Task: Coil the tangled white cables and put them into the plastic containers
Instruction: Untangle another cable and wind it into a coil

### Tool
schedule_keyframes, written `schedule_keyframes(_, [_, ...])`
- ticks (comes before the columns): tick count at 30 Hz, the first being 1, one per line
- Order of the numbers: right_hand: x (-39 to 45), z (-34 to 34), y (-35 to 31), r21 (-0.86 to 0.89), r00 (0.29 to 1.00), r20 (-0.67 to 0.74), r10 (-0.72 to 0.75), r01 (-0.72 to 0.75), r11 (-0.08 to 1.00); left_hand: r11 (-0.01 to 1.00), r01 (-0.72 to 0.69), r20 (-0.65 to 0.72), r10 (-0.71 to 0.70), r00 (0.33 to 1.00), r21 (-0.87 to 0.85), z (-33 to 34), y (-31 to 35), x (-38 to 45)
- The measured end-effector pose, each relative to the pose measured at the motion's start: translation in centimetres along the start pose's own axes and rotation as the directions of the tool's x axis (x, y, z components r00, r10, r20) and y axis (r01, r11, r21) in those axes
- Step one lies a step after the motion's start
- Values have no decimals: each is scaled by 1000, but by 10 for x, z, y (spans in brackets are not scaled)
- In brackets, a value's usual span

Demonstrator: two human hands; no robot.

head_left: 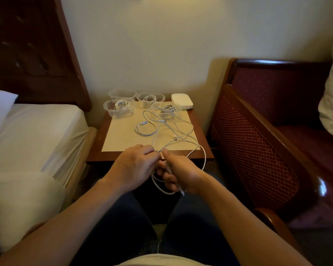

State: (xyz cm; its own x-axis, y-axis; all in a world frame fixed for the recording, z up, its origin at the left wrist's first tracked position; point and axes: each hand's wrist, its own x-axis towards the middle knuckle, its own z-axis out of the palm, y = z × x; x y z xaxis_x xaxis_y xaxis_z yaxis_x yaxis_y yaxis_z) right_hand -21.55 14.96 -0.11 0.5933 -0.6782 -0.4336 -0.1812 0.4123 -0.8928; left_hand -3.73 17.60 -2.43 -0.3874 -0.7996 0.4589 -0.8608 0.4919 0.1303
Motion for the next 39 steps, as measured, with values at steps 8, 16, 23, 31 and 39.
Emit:
schedule_keyframes(8, [1, -6, -7, 157, 987, 140, 75, -97, 983, 968, 50, -25, -57, 998, -247, -3, 5, 1])
schedule_keyframes(16, [-2, 6, -11, 297, 995, 93, 45, -70, 952, 842, 175, -58, -237, 970, -510, 4, 9, 3])
schedule_keyframes(23, [-1, 16, -6, 26, 943, -250, -219, 232, 972, 841, 291, -173, -405, 898, -457, 17, 2, -2])
schedule_keyframes(31, [-2, -25, 0, -239, 992, -13, -127, 120, 963, 814, 363, -167, -477, 863, -453, 16, -7, -8])
schedule_keyframes(39, [-3, -45, -18, -297, 992, -113, -53, 18, 955, 923, 189, -15, -206, 978, -335, 16, -8, -11])
